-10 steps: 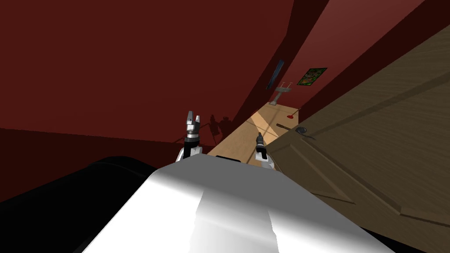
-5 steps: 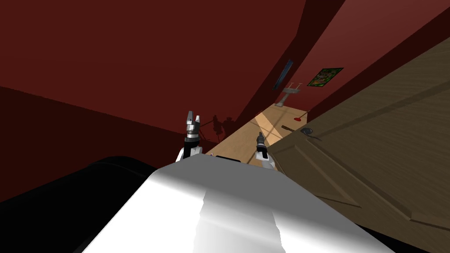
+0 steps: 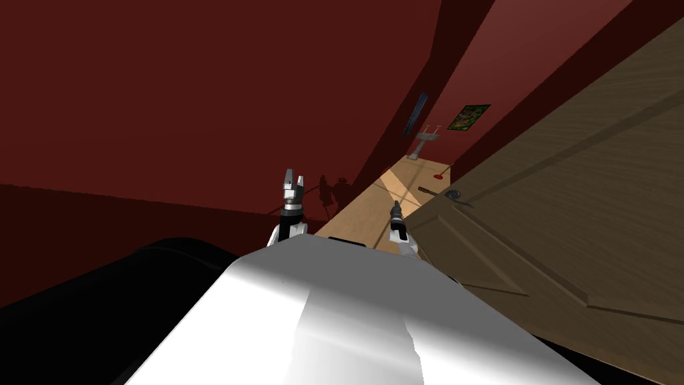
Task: Pull the door open
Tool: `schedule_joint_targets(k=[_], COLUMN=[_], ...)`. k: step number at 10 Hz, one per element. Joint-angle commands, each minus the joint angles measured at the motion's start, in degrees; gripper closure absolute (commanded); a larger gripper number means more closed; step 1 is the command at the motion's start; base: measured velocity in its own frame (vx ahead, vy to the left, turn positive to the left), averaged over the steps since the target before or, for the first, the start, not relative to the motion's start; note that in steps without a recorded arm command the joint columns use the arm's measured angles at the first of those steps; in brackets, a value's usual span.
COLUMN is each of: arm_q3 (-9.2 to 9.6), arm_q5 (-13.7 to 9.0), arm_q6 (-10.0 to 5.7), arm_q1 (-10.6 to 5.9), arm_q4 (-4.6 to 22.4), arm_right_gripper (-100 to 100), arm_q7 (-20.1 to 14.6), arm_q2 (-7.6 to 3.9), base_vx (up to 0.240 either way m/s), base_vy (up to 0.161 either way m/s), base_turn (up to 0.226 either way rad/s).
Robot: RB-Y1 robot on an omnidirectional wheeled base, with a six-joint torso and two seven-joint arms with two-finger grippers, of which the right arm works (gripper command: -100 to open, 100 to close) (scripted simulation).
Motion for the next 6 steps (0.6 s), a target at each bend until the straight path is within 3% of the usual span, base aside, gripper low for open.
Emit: schedule_joint_targets(k=[1,6], arm_q3=[0.08,0.25], arm_q5=[-0.43,-1.38], arm_q6=[-0.35,-1.0], arm_q1=[-0.61,-1.83], arm_q4=[1.04,3.16], arm_right_gripper=[-100,-100], arm_q7=[-0.17,-0.49], arm_q2=[-0.16,-0.39], base_vx=[0.174,0.199], base_vy=[0.0,-0.014], base_turn=[-0.248,-0.271])
